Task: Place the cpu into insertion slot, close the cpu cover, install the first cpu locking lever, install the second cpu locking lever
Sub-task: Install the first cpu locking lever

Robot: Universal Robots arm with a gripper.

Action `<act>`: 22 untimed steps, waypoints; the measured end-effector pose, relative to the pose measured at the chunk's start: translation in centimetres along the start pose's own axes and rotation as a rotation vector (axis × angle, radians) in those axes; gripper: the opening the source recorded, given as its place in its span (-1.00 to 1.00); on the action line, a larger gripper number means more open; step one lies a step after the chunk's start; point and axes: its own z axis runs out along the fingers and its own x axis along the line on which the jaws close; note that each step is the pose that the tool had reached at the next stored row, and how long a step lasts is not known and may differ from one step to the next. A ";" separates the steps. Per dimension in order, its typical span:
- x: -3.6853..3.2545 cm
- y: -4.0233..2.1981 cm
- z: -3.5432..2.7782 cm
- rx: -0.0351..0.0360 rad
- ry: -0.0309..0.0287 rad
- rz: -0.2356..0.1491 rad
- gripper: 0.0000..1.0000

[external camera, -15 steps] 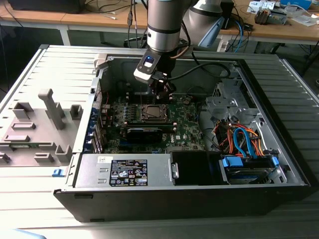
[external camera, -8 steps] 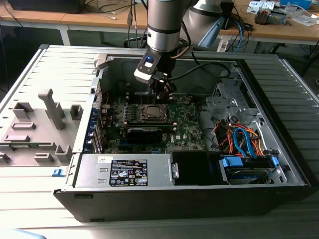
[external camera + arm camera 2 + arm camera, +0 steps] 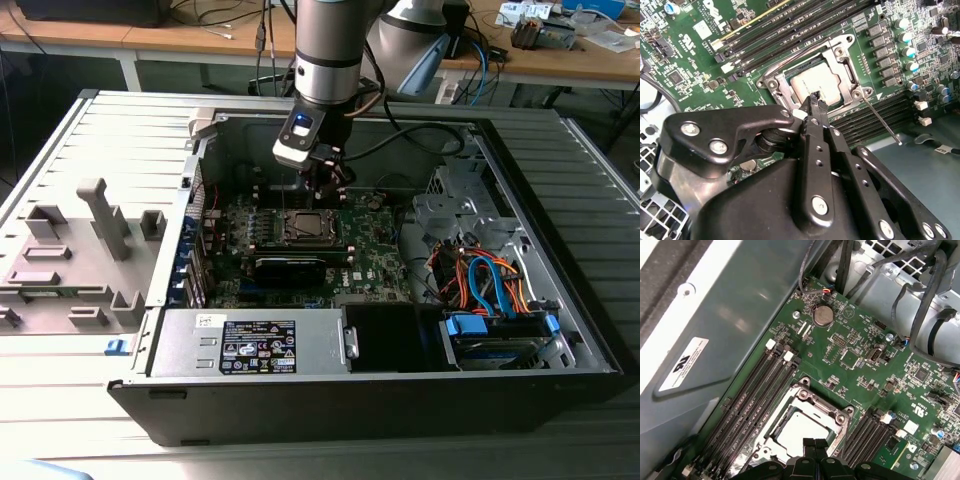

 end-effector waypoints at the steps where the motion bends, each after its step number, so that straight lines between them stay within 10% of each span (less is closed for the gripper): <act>1: 0.00 0.00 0.00 -0.0001 0.0000 -0.001 -0.79; 22: 0.00 0.00 0.00 -0.0020 -0.0017 -0.040 -0.79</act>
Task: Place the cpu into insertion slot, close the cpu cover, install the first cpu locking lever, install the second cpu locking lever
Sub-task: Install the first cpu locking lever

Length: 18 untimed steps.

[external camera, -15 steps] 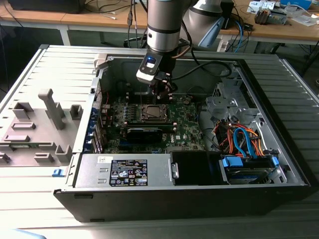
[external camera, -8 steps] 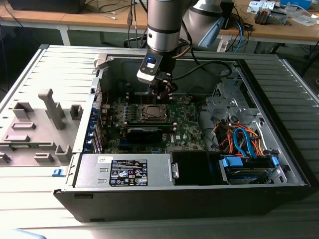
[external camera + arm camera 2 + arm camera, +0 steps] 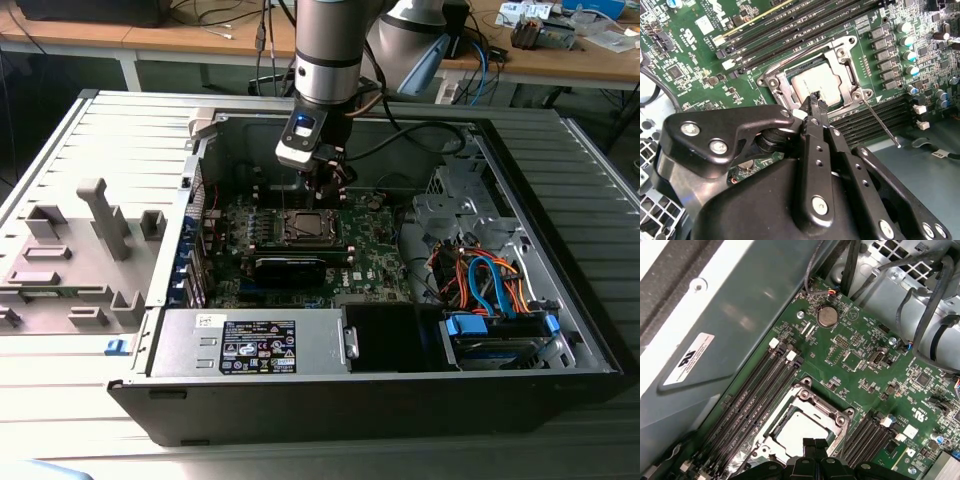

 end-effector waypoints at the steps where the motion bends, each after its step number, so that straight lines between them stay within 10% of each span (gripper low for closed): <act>1: 0.00 0.00 0.00 0.0000 -0.0001 -0.001 -0.79; 18: 0.00 0.00 0.00 -0.0014 -0.0013 -0.031 -0.79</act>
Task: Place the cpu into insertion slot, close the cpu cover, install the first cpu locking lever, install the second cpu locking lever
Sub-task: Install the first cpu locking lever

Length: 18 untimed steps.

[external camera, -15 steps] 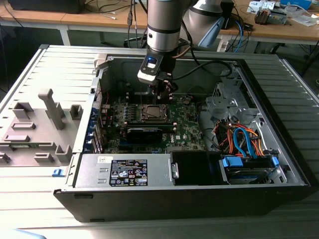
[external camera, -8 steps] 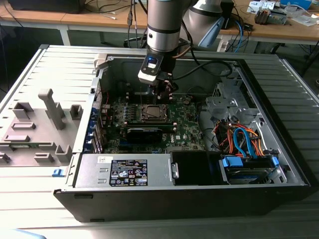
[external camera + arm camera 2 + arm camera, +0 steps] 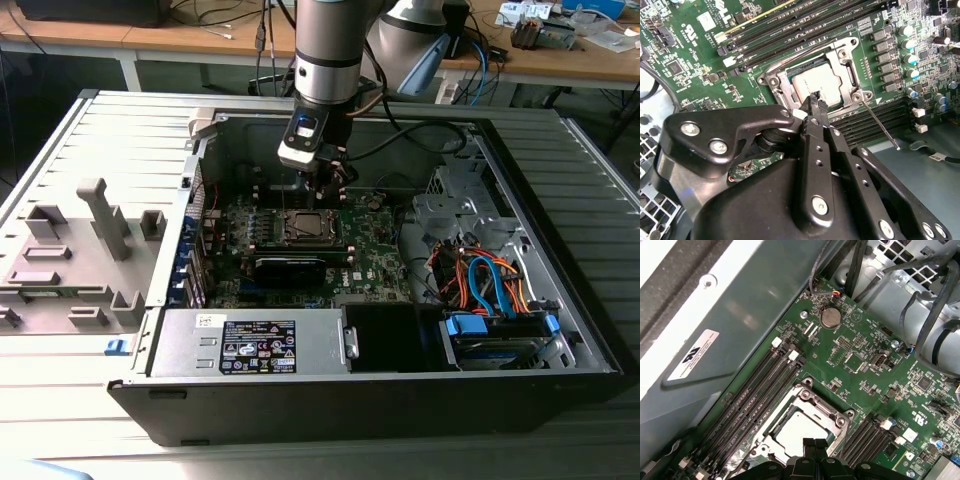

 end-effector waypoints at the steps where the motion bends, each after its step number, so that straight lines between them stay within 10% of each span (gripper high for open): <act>1: 0.00 0.00 0.00 -0.0002 -0.0002 -0.003 -0.79; 18: 0.00 0.00 0.00 -0.0018 -0.0016 -0.037 -0.79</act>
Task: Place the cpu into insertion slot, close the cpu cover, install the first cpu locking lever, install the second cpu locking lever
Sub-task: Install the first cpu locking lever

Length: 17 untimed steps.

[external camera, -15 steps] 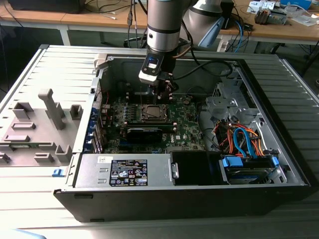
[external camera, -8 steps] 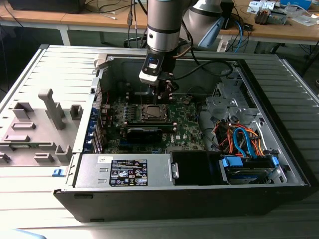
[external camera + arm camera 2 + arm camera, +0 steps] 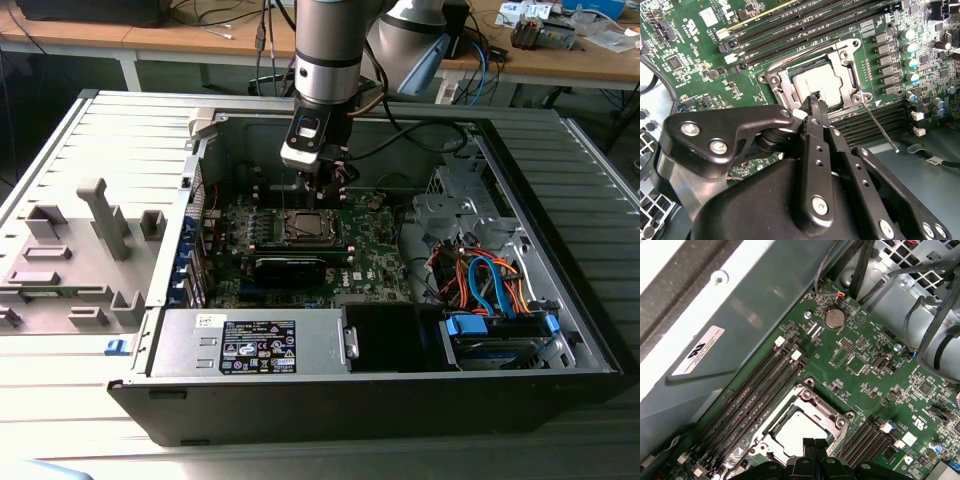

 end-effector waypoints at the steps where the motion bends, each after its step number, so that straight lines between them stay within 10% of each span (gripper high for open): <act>1: 0.00 0.00 0.00 -0.0001 -0.0001 -0.001 -0.79; 17: 0.00 0.00 0.00 -0.0013 -0.0012 -0.028 -0.79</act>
